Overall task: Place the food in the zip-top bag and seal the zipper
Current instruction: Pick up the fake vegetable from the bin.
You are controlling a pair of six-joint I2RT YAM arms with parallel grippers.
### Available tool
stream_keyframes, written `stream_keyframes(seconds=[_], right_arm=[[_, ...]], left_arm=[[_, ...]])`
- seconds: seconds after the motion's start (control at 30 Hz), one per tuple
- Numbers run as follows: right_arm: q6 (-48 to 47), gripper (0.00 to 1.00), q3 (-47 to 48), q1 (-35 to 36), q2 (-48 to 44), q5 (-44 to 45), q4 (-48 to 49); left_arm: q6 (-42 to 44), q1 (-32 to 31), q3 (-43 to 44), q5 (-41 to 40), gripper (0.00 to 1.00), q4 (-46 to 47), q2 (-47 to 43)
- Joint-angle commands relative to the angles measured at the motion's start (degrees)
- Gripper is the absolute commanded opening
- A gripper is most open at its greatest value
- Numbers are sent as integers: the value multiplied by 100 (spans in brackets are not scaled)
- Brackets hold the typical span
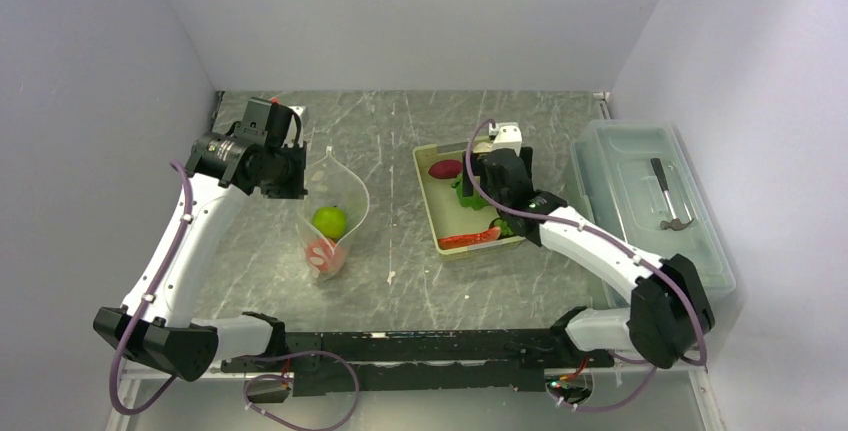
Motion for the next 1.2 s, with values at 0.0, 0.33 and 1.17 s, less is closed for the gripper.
stream_keyframes(seconds=[0.0,0.33,1.17], right_arm=[[53,100,8,-172,235,-92,696],[231,100,-184,-383,597,-335,1287],[642,100,217,-429,1568,-386,1781]], left_arm=[[115,22,40,24,0,66,-90],[117,22,14,4,0,65,-88],[135,22,-56,-22,0,60,-192]])
